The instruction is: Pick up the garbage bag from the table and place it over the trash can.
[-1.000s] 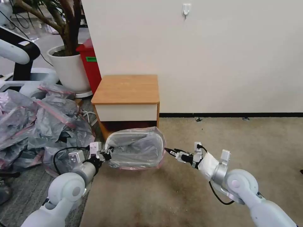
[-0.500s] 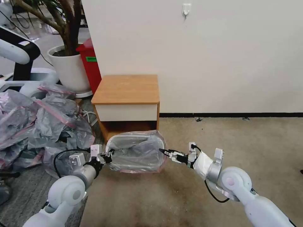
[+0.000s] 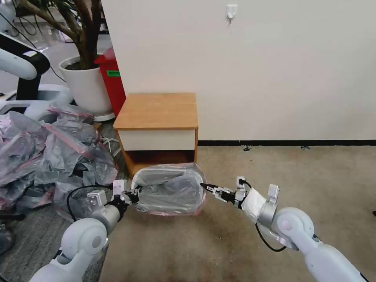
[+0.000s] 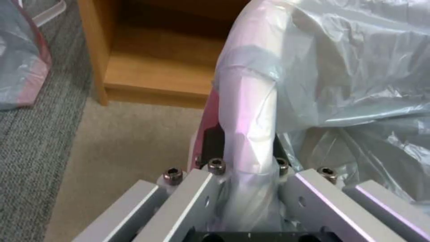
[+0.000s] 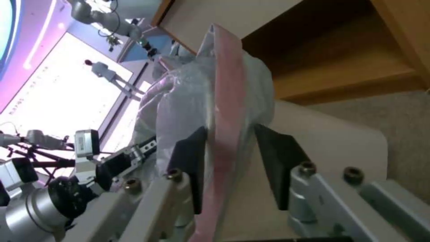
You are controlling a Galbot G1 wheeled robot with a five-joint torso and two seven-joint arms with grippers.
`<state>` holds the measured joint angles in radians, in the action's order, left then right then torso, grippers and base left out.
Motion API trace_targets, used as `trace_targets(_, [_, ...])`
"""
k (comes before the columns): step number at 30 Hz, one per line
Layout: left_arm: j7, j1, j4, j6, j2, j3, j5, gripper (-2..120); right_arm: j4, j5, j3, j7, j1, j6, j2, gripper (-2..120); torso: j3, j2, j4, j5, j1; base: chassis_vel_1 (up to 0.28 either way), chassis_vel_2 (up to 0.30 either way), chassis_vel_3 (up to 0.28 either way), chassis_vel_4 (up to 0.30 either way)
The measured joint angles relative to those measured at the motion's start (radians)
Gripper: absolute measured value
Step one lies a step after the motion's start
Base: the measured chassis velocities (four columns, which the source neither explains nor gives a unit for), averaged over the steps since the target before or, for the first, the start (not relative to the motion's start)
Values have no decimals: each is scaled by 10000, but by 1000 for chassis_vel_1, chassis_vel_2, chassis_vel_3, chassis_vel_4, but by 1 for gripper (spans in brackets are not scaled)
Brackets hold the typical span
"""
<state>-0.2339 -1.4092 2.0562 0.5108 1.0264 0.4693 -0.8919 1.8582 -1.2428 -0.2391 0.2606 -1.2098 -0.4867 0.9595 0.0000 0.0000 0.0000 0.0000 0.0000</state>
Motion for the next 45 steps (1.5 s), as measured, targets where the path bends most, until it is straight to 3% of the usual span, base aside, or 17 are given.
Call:
trace_targets(1, [0,1,-1,0,0,-4,3,3,1,-1,-4,23,-11,6,1,25,0,0,0,0,0,0,0,0,0])
trace_targets(5, [1,-6,3,-3,-7,3,4,3,2,6,-16,40,-53,19,24,12,0,0,1,0,0,0,0,0,0])
trace_targets(21, [6,-74,125,-9,13,8,4,3,29,332,-143,281,-267,126,18,6,0,0,0,0,0,0,0,0,0])
trace_targets(45, [-21,-385,360,3,342,89,-92,3,-463,2314,274,337,-450,952,595,6,0,0,0,-1,0,0,0,0,0])
